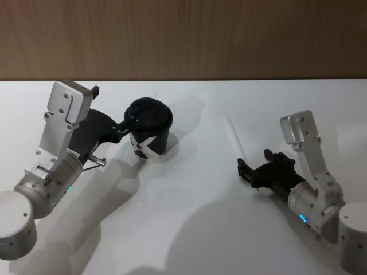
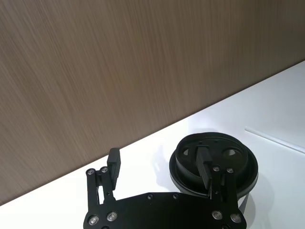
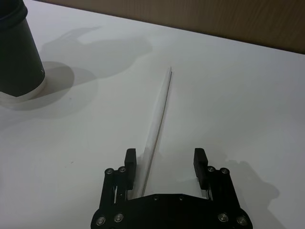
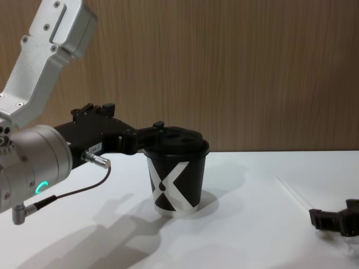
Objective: Pick up the straw with one hand, pass it to the other hand, and insert it into the cup.
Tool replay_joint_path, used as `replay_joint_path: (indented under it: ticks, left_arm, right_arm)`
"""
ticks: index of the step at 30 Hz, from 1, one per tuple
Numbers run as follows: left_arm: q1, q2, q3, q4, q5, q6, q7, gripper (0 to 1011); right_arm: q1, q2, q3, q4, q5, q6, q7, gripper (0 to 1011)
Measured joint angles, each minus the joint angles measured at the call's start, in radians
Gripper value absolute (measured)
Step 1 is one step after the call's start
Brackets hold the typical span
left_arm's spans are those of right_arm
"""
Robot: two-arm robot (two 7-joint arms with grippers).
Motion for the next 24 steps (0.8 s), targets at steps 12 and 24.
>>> replay_joint_path:
  ticks: [12,24]
  left_arm:
    - [0.000,0.000,0.000,0.000,0.000,0.000,0.000,1000]
    - [0.000,0.000,0.000,0.000,0.000,0.000,0.000,999]
  right_arm:
    - [0.003,-0.003,-0.003,0.005,-0.010,0.013,0.014,399]
    - [0.006,-0.002,-0.009,0.005,-0.021,0.022,0.030,64]
